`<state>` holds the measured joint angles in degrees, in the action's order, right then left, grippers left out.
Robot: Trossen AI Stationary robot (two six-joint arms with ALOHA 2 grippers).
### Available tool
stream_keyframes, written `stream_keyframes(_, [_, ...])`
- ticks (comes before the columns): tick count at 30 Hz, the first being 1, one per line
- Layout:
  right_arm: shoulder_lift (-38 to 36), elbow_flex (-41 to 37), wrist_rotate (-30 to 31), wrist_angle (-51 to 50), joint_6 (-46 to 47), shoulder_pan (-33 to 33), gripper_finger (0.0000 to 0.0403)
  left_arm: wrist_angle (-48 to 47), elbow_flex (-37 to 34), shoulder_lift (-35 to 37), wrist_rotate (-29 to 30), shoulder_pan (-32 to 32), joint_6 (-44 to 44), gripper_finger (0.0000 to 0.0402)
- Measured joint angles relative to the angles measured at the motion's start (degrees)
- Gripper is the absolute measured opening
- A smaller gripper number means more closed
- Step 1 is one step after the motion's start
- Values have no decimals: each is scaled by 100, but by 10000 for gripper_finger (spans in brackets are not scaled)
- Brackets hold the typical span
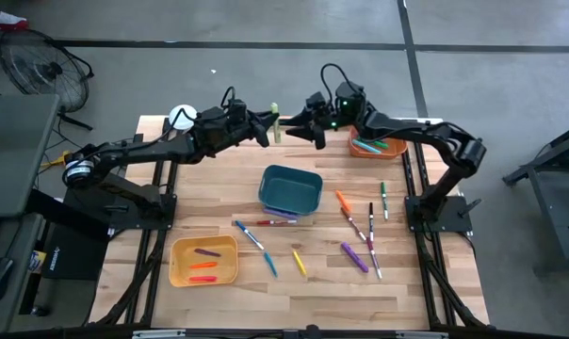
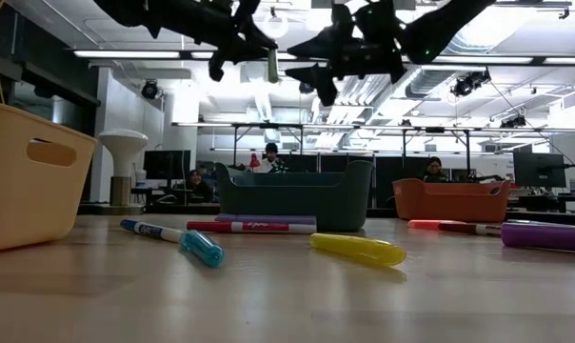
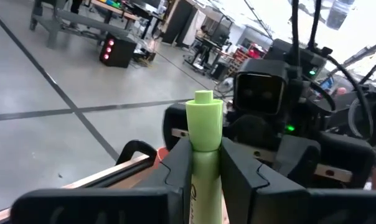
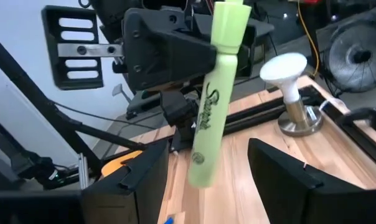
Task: Pick & Place Markers
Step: Put the light yellow highlighter pen into the orange bin
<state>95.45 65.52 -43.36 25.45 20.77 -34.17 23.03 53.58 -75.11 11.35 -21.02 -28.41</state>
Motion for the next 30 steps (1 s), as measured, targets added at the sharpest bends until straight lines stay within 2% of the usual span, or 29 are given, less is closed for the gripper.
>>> stream_keyframes(10, [374, 12, 283, 620, 197, 320, 208, -10, 0, 0, -201, 0, 64, 52])
stream_keyframes(16, [671, 484, 292, 571, 335, 493, 202, -42, 0, 0, -320, 0, 77, 52])
stream_keyframes(20, [759, 769, 292, 183, 287, 527, 164, -42, 0, 0, -330, 0, 119, 52])
stream_keyframes(27, [762, 800, 269, -119, 214, 430, 53, -43, 0, 0, -352, 0, 288, 51])
stream_keyframes(30, [762, 798, 265, -267, 129, 417, 51, -84, 0, 0, -361, 0, 299, 50])
